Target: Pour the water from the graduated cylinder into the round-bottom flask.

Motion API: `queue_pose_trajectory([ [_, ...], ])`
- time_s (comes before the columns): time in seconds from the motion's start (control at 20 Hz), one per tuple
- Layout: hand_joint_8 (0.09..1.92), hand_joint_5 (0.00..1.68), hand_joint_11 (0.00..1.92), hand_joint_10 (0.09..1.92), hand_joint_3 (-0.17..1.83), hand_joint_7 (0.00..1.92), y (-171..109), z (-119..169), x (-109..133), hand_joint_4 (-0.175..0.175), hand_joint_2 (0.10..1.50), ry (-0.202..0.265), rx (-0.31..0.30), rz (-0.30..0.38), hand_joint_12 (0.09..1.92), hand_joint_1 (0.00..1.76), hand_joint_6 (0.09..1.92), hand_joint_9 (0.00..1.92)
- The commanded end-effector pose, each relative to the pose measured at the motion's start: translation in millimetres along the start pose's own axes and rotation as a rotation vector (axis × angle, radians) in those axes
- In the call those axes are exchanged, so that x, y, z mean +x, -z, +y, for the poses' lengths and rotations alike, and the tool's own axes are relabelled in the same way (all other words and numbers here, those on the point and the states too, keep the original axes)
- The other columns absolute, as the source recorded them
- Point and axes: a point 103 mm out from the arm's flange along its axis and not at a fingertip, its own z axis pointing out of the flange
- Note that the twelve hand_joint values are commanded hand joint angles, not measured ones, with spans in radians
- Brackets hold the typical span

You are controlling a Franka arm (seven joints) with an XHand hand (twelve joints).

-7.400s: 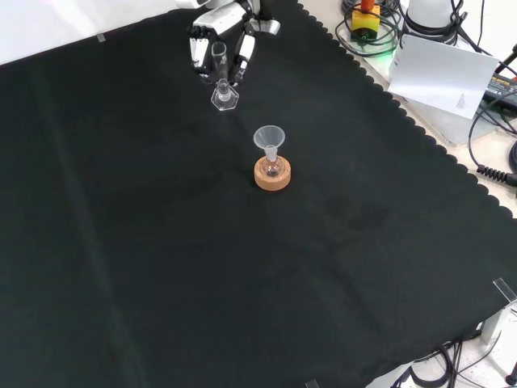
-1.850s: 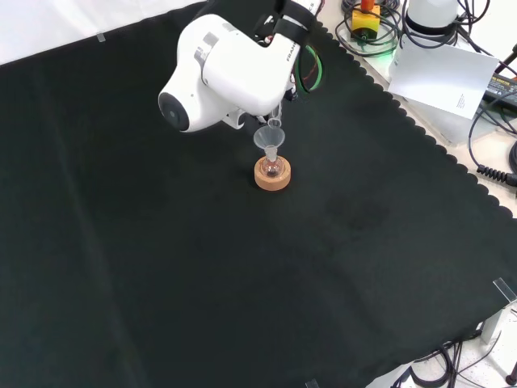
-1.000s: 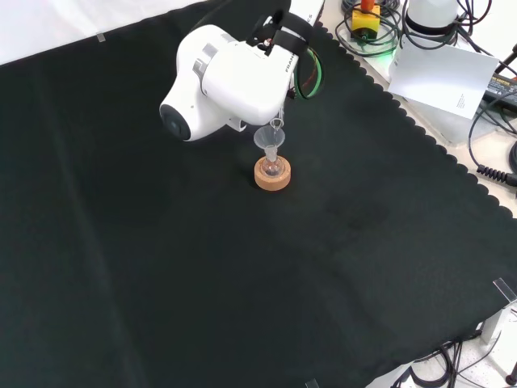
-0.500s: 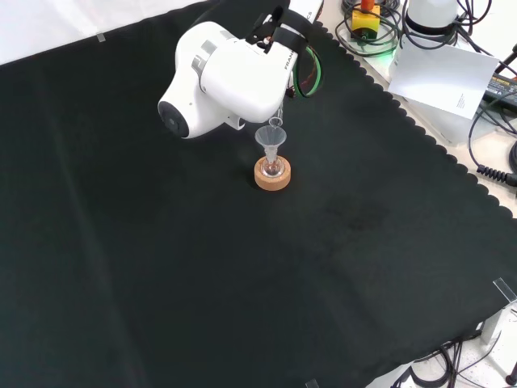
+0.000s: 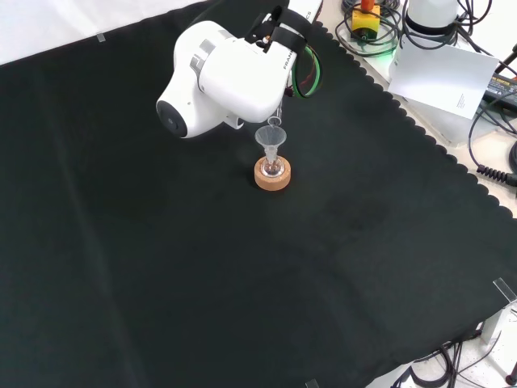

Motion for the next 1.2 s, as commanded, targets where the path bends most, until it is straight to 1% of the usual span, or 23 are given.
queue_pose_trajectory([
  [0.05, 1.00, 0.96, 1.23, 0.09, 0.00, 1.01, 1.7, -0.8, -0.3, -0.175, 1.11, -0.006, 0.011, -0.002, 0.74, 1.26, 1.01, 1.51],
  [0.3, 0.99, 0.96, 1.23, 0.09, 0.00, 1.01, 8.9, -7.9, 0.4, -0.175, 1.11, -0.030, 0.033, -0.009, 0.74, 1.26, 1.01, 1.52],
  [1.0, 0.99, 0.96, 1.24, 0.09, 0.00, 1.02, 8.3, -9.8, -1.0, -0.175, 1.11, -0.033, 0.039, -0.009, 0.73, 1.27, 1.00, 1.52],
  [1.2, 0.99, 0.97, 1.24, 0.09, 0.00, 1.02, 7.5, -9.0, -1.3, -0.175, 1.11, -0.031, 0.027, -0.010, 0.73, 1.27, 1.00, 1.52],
])
